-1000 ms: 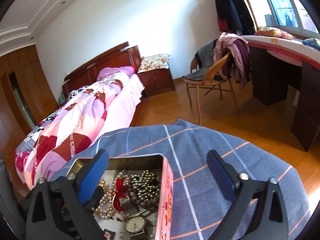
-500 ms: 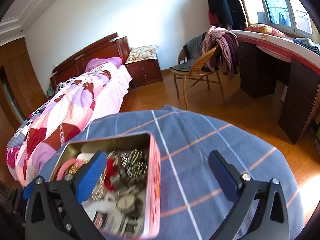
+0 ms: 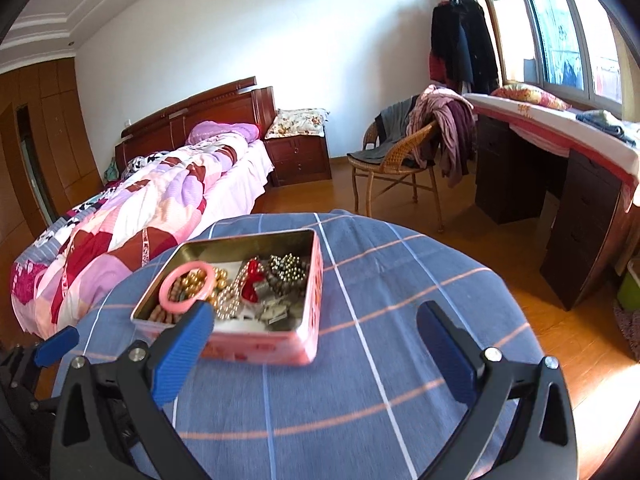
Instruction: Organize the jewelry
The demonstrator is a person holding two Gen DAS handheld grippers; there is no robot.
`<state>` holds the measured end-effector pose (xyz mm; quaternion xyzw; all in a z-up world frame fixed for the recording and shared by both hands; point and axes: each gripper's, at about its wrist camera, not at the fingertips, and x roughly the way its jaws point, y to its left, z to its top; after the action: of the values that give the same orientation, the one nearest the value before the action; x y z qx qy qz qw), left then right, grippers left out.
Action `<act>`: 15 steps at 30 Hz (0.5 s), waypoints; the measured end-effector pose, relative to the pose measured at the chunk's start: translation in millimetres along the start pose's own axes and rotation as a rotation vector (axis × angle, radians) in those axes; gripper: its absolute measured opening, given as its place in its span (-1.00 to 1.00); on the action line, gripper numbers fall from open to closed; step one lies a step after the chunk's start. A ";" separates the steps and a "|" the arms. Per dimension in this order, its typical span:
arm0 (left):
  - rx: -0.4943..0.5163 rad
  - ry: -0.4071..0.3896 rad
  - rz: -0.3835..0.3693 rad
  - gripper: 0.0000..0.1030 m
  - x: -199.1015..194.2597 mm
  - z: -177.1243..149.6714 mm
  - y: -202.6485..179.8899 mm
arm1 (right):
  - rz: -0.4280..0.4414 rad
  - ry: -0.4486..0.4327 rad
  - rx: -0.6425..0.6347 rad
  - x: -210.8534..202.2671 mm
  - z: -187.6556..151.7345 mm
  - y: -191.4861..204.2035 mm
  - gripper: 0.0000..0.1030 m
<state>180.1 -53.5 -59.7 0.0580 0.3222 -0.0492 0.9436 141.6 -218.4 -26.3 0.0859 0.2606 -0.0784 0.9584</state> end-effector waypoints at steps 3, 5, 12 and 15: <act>-0.019 -0.006 0.010 0.71 -15.4 -9.6 3.6 | -0.004 -0.013 -0.017 -12.7 -4.6 3.2 1.00; -0.020 -0.016 0.026 0.71 -25.6 -14.2 4.9 | -0.009 -0.029 -0.040 -23.8 -7.7 6.1 1.00; -0.047 -0.066 0.062 0.71 -66.1 -28.1 13.0 | -0.010 -0.110 -0.081 -59.6 -15.4 13.9 1.00; -0.056 -0.090 0.064 0.71 -80.8 -30.4 15.2 | 0.001 -0.140 -0.087 -73.8 -15.6 16.1 1.00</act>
<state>100.1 -29.7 -32.8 0.0397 0.2786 -0.0124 0.9595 74.3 -191.7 0.3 0.0386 0.1961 -0.0723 0.9771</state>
